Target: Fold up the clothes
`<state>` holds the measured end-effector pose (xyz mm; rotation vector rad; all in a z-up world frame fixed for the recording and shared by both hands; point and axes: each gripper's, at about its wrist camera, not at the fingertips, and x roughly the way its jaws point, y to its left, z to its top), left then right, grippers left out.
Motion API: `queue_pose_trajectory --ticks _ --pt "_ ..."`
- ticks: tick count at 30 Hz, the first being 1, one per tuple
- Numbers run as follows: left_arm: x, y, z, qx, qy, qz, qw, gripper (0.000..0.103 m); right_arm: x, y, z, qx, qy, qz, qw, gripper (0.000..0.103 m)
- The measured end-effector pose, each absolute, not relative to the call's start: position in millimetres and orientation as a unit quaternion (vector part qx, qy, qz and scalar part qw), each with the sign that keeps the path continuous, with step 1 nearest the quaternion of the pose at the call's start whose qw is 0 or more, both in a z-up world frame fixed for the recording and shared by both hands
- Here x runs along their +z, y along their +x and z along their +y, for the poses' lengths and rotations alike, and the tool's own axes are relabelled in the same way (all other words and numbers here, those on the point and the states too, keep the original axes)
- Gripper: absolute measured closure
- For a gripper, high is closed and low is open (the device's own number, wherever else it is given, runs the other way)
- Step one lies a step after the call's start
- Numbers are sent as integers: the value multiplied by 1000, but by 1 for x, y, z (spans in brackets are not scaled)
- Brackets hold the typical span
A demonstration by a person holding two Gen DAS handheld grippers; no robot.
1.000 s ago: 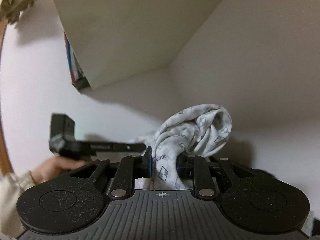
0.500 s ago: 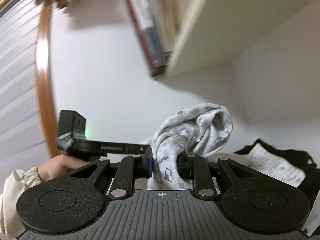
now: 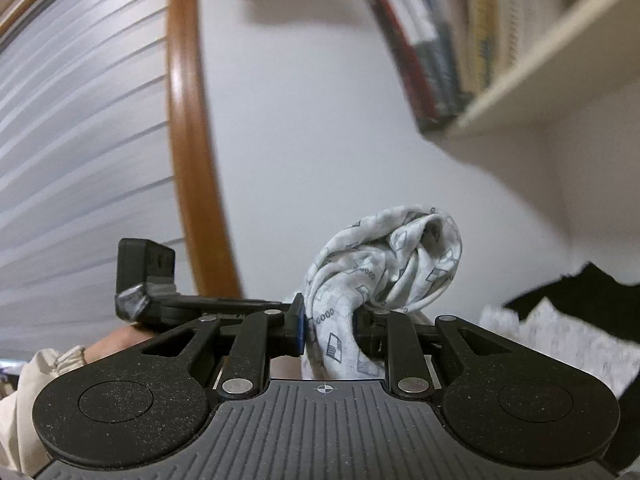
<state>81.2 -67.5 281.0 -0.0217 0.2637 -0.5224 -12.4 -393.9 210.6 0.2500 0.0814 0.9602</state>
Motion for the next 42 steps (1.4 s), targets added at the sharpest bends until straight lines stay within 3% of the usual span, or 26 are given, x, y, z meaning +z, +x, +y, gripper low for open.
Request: queue_pose_trajectory --ticks 11,22,30,35,38,42 --pt "321 46 -57 -248 -3 78 966 88 243 -40 -395 512 141 16 847 81" --pt "303 99 -89 -237 -5 108 965 89 226 13 -407 456 138 41 878 81" --pt "332 62 -93 -265 -20 35 963 89 261 -18 -424 433 106 -14 895 81" --pt "265 -11 -47 -232 -30 41 971 87 238 -74 -397 466 73 -11 881 81" --pt "176 -49 7 -188 -54 138 971 85 183 -108 -361 494 39 28 868 81" --pt "75 -100 69 -134 -43 279 950 85 68 -139 -309 532 13 159 831 78"
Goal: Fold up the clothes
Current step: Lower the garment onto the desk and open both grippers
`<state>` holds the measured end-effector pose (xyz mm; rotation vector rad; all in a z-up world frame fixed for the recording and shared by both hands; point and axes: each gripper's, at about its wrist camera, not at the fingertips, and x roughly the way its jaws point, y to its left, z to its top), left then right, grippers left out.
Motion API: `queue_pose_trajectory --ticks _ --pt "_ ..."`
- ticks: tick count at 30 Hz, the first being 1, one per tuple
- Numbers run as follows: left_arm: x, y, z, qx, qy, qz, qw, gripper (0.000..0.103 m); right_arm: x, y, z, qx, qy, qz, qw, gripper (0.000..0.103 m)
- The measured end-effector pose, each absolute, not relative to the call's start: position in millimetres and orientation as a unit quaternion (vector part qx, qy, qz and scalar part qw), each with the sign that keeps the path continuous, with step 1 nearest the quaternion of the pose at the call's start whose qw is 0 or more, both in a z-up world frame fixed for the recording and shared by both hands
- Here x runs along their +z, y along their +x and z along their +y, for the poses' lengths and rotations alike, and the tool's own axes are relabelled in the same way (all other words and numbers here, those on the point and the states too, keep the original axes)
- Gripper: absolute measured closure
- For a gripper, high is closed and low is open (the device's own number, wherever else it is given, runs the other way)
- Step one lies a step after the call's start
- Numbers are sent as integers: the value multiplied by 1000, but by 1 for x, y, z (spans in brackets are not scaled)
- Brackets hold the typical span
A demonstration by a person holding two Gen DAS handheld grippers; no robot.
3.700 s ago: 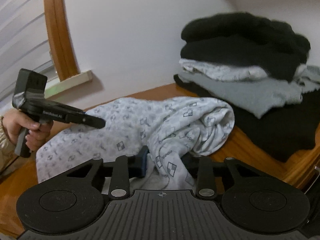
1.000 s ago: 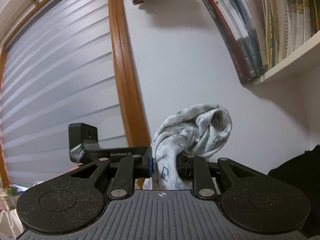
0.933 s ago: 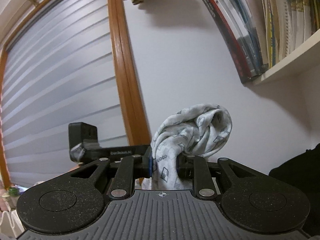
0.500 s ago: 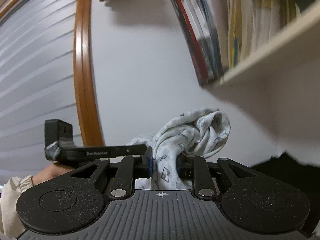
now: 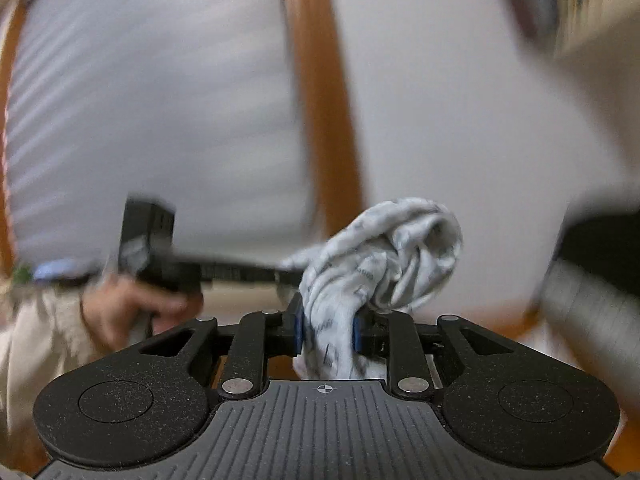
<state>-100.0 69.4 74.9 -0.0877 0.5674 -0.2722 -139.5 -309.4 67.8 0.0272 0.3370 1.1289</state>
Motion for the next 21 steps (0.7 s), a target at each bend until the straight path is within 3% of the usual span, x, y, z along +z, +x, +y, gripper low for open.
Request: queue_pose_trajectory --ticks 4,10,14,21 --pt "46 -149 109 -110 -55 302 945 80 13 -164 -282 577 -19 223 786 71" --pt "44 -187 151 -56 -82 288 952 80 32 -186 -298 606 -53 208 766 70" --pt "53 -197 165 -31 -103 269 957 80 40 -194 -302 626 -100 210 745 47" --pt "78 -180 131 -40 -128 254 958 71 39 -195 -298 627 -134 207 739 47"
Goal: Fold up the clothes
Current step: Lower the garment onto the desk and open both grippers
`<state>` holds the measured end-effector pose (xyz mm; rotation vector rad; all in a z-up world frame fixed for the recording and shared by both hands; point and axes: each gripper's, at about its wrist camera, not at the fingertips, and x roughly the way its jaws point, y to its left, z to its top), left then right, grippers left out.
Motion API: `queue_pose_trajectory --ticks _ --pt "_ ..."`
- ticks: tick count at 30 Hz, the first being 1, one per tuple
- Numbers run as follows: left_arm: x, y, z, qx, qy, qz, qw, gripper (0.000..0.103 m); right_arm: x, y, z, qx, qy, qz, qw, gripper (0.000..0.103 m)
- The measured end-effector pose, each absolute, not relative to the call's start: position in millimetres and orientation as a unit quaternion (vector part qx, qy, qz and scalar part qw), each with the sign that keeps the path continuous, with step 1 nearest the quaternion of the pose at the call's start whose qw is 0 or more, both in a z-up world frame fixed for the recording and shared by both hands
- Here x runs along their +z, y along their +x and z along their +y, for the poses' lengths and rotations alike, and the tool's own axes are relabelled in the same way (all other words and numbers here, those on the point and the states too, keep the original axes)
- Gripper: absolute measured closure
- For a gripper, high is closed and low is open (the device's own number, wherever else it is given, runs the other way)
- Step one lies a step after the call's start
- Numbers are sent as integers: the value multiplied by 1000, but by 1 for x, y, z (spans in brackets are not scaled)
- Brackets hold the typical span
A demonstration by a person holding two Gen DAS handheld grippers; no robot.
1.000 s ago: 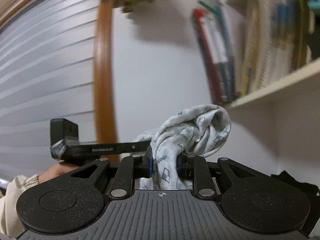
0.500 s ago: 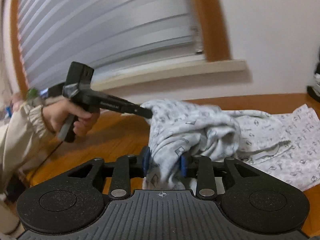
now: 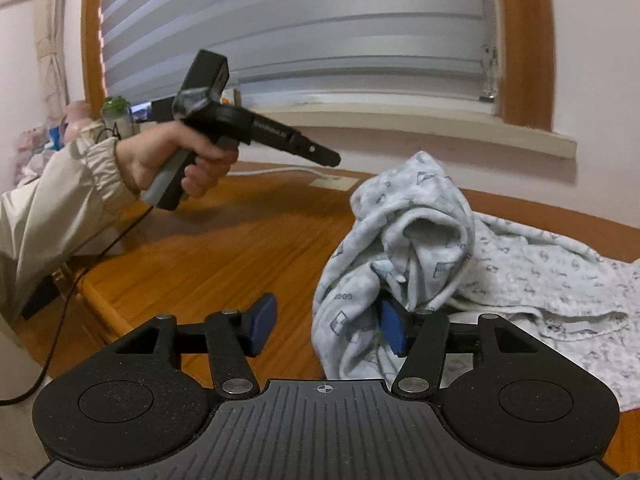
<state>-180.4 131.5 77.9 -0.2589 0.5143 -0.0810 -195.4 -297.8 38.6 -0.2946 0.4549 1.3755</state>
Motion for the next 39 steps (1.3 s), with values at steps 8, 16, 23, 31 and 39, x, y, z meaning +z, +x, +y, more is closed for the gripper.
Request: queue_pose_trajectory --ticks 8,16,23,31,39 --pt "114 -148 49 -95 -95 208 969 60 28 -205 -286 641 -152 210 722 46" --pt "77 -152 20 -113 0 332 936 67 40 -211 -310 655 -169 206 707 42" --pt "56 -214 66 -94 18 394 914 67 64 -172 -348 615 -155 198 747 34" --pt "67 -211 68 -86 21 373 923 66 18 -105 -349 526 -83 248 809 34" --pt "39 -182 67 -69 35 373 925 66 10 -104 -315 547 -120 248 791 33"
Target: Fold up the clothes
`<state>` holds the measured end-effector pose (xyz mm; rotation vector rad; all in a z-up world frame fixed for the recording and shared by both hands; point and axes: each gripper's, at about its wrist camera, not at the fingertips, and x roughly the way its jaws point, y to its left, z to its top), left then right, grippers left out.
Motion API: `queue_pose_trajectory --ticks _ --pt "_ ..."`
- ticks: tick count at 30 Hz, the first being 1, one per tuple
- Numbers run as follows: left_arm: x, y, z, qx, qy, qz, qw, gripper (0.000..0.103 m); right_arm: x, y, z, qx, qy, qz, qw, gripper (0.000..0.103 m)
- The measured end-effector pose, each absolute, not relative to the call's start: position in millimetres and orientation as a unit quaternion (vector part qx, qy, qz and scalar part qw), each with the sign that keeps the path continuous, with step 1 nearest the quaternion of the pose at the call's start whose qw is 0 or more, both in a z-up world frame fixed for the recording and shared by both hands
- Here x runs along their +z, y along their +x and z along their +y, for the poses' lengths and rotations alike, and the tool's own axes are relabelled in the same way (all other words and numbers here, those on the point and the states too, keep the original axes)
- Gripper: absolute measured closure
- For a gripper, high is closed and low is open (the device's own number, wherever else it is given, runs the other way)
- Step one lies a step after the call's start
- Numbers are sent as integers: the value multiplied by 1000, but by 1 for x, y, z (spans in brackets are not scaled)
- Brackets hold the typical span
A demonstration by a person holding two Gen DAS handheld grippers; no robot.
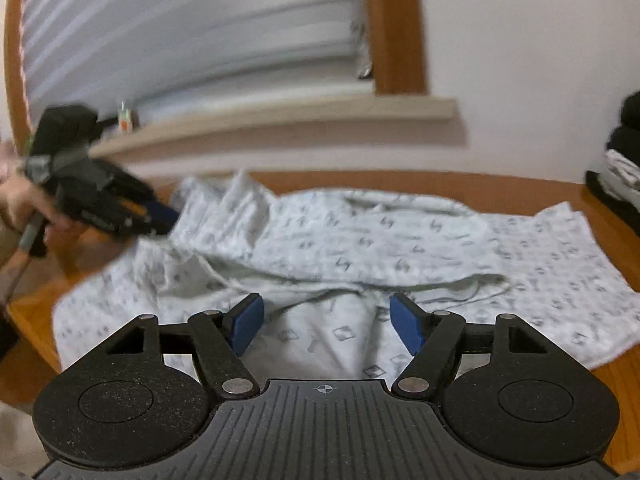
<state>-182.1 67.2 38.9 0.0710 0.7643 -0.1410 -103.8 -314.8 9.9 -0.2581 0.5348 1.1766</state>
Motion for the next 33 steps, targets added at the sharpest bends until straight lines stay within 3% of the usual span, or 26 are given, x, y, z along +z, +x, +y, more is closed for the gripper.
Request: queue_pose_trajectory --ticks 10,25,33 --pt "35 -176 119 -46 0 358 933 65 10 -81 -276 527 -123 261 800 33" --pt "32 -188 129 -59 -34 325 943 65 0 11 -283 528 145 387 742 27" --pt "33 -190 131 -57 -48 315 946 63 13 -12 -285 510 85 357 778 27"
